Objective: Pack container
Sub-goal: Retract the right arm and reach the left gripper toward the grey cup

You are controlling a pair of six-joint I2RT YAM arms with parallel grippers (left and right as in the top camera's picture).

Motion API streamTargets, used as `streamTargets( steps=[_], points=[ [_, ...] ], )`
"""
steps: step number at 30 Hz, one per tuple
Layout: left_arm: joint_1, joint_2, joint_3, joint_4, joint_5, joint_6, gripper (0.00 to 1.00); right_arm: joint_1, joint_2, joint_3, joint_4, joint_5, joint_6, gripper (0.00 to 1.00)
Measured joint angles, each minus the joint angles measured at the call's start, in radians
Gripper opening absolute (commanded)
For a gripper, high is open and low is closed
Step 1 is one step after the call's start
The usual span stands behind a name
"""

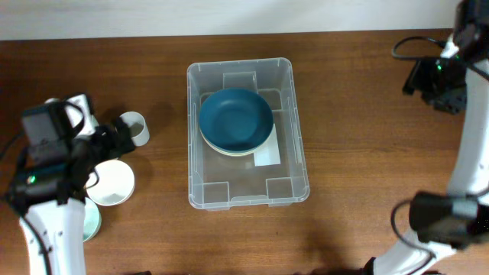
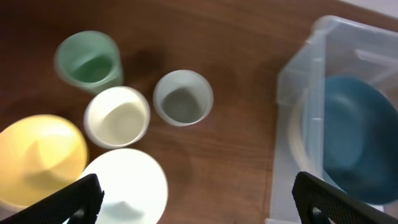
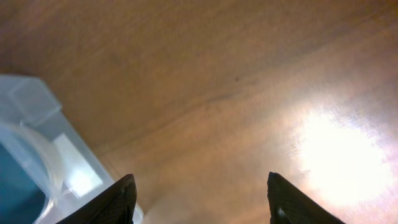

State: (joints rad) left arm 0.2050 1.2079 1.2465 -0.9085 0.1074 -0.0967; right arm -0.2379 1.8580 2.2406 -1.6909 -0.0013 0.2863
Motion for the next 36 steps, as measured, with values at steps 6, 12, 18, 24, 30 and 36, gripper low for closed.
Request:
streamTargets(
  steps=[6, 12, 18, 24, 30, 36],
  points=[
    [-0.109, 0.124, 0.117, -0.001, -0.066, 0.003, 1.00, 0.004, -0.281, -0.225, 0.008, -0.007, -0.003, 0.73],
    [-0.133, 0.304, 0.241, -0.002, -0.093, 0.006, 1.00, 0.004, -0.533, -0.572, 0.098, -0.025, -0.006, 0.90],
    [-0.133, 0.478, 0.290, 0.015, -0.101, 0.006, 0.99, 0.005, -0.651, -0.836, 0.212, -0.037, -0.006, 0.90],
    [-0.138, 0.609, 0.291, 0.026, -0.106, 0.006, 1.00, 0.005, -0.651, -0.925, 0.249, -0.048, -0.010, 0.90],
    [-0.161, 0.717, 0.291, 0.052, -0.108, 0.018, 0.99, 0.005, -0.650, -0.925, 0.278, -0.049, -0.020, 0.90],
    [-0.171, 0.814, 0.291, 0.053, -0.108, 0.026, 0.99, 0.005, -0.650, -0.925, 0.283, -0.049, -0.025, 0.90]
  ],
)
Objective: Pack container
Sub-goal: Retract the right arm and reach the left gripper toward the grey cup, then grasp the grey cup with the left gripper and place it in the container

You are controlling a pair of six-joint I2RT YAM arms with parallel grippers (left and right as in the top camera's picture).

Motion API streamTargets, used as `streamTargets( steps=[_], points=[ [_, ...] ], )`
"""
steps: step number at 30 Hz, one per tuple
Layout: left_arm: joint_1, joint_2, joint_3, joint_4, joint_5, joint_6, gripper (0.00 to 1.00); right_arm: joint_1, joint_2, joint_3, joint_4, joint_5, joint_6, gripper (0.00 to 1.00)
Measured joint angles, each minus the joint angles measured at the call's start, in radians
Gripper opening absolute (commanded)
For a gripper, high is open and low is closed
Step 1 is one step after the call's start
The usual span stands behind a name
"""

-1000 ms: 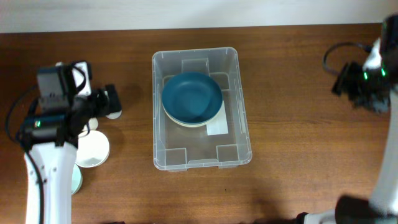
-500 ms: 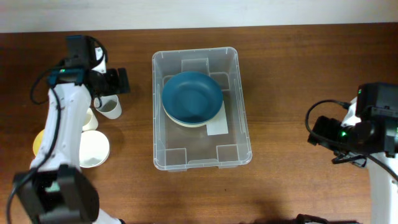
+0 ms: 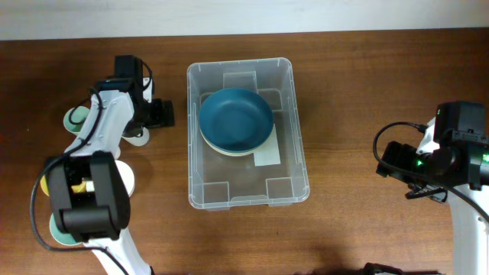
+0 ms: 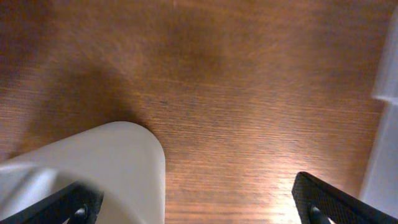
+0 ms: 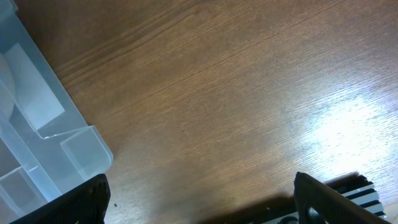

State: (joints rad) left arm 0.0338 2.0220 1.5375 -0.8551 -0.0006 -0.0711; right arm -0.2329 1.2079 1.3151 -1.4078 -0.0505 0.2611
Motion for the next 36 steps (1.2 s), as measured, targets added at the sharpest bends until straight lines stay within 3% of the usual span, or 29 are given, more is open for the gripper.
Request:
streamTargets(
  steps=[3, 4, 8, 13, 16, 18, 26, 32, 36],
  points=[
    [0.000, 0.033, 0.000, 0.000, 0.000, 0.000, 0.96, 0.000, 0.000, 0.000, 0.003, 0.000, -0.007, 0.90],
    [0.000, 0.036, 0.000, 0.000, 0.000, 0.000, 0.89, 0.000, 0.000, 0.000, 0.004, 0.000, -0.008, 0.90],
    [0.000, 0.035, 0.002, 0.010, 0.003, 0.006, 0.36, 0.000, 0.000, 0.000, 0.007, 0.000, -0.011, 0.90],
    [0.000, 0.035, 0.003, 0.011, 0.004, 0.014, 0.14, 0.000, 0.000, 0.000, 0.007, 0.000, -0.011, 0.90],
    [0.000, 0.035, 0.003, 0.011, 0.004, 0.014, 0.09, 0.000, 0.000, 0.000, 0.007, 0.000, -0.011, 0.90],
    [0.000, 0.035, 0.003, 0.011, 0.004, 0.013, 0.01, 0.000, 0.000, 0.000, 0.007, 0.000, -0.011, 0.91],
    [0.000, 0.035, 0.050, -0.042, 0.004, 0.018, 0.01, 0.000, 0.000, 0.000, 0.007, 0.000, -0.012, 0.90],
    [-0.021, 0.011, 0.260, -0.225, 0.001, 0.018, 0.01, 0.000, 0.000, -0.001, 0.011, 0.004, -0.013, 0.90],
    [-0.118, -0.110, 0.433, -0.345, 0.000, 0.023, 0.01, 0.000, 0.000, -0.001, 0.029, 0.011, -0.014, 0.89]
  ],
)
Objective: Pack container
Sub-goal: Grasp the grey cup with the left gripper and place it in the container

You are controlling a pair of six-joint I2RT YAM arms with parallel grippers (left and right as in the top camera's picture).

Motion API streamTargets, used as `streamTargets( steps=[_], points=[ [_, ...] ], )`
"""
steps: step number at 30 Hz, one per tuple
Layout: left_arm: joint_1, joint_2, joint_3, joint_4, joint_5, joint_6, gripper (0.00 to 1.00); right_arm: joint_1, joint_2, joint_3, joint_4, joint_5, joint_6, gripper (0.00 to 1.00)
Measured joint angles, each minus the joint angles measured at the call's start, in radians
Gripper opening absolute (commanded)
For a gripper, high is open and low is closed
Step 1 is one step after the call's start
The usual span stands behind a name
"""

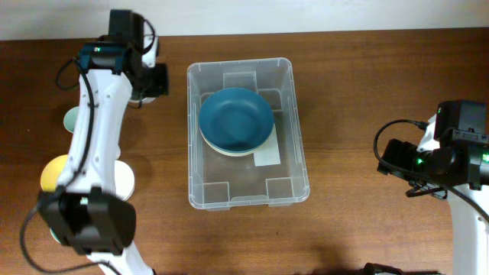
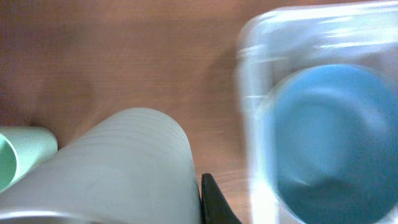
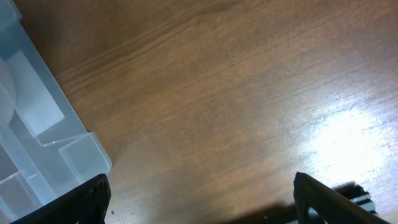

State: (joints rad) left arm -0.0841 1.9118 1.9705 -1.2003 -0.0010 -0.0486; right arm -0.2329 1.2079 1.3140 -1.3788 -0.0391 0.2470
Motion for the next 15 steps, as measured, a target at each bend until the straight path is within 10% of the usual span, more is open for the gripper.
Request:
streamTargets(
  steps=[15],
  points=[
    [-0.502, -0.082, 0.039, -0.132, 0.069, 0.057, 0.01, 0.000, 0.000, 0.000, 0.004, 0.005, 0.000, 0.90]
  ],
)
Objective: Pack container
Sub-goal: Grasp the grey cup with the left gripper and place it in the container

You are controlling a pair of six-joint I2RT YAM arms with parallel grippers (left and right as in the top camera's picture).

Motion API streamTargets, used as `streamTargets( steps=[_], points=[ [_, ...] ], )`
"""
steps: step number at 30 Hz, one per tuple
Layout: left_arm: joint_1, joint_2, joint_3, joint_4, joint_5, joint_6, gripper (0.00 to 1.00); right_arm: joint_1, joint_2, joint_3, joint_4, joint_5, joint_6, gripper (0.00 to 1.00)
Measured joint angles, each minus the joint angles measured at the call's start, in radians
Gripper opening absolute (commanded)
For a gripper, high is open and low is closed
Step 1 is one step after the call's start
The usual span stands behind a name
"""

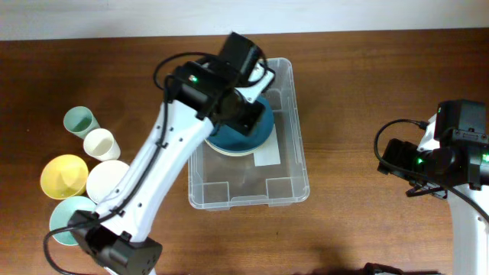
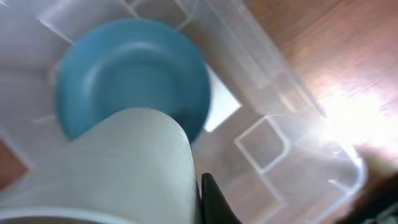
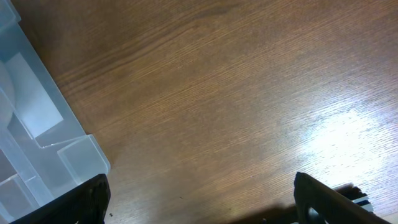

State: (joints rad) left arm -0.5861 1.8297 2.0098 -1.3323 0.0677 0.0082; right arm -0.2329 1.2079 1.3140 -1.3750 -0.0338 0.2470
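The pale grey cup point(image 2: 99, 162) fills the lower left of the left wrist view, with my left gripper point(image 1: 246, 98) shut on it; one black fingertip point(image 2: 210, 200) presses its side. Cup and gripper hang over the clear plastic container point(image 1: 299, 156), above the dark blue bowl point(image 2: 134, 68) that sits on a paler dish in the container's back half. In the overhead view the arm hides the cup. My right gripper point(image 3: 199, 202) stands open over bare wood right of the container, nothing between its fingers.
At the table's left stand a mint cup point(image 1: 78, 121), a cream cup point(image 1: 101, 143), a yellow bowl point(image 1: 65, 174), a white bowl point(image 1: 108, 181) and a pale green bowl point(image 1: 69, 218). A white label point(image 1: 267, 156) lies on the container floor. The container's corner point(image 3: 37, 124) shows in the right wrist view.
My left gripper has moved right with the grey cup, from beside the container's back left corner to above the blue bowl inside it. The right arm has not moved.
My left gripper was open above the group of cups and bowls, the grey cup standing on the table. Then it was low beside that cup, still open. Then it held the cup left of the container, and now over the container. The right arm came down from the back right.
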Motion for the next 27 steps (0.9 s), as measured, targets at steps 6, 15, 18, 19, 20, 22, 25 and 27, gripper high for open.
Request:
streamTargets(
  steps=[6, 15, 18, 19, 20, 22, 25, 27],
  points=[
    [-0.048, 0.000, -0.057, 0.017, 0.005, -0.213, 0.01, 0.000, 0.000, 0.000, 0.000, 0.000, -0.001, 0.90],
    [-0.179, 0.000, -0.229, 0.165, 0.011, -0.536, 0.01, 0.000, 0.000, 0.000, -0.002, 0.000, 0.000, 0.90],
    [-0.209, 0.000, -0.283, 0.201, 0.011, -0.604, 0.01, 0.000, 0.000, -0.002, -0.002, 0.000, 0.000, 0.90],
    [-0.217, 0.000, -0.302, 0.207, 0.012, -0.630, 0.01, 0.000, 0.000, -0.002, -0.004, 0.000, 0.000, 0.90],
    [-0.224, 0.000, -0.321, 0.216, 0.012, -0.652, 0.01, 0.000, 0.000, -0.002, -0.005, 0.000, 0.000, 0.90],
    [-0.233, 0.000, -0.353, 0.226, 0.012, -0.695, 0.01, 0.000, 0.000, -0.003, -0.008, 0.000, 0.000, 0.90],
    [-0.237, 0.000, -0.392, 0.259, 0.012, -0.761, 0.01, 0.000, 0.000, -0.003, -0.008, 0.000, 0.000, 0.90],
    [-0.237, 0.000, -0.420, 0.292, 0.012, -0.789, 0.01, 0.000, 0.000, -0.003, -0.008, 0.000, 0.000, 0.90]
  ],
)
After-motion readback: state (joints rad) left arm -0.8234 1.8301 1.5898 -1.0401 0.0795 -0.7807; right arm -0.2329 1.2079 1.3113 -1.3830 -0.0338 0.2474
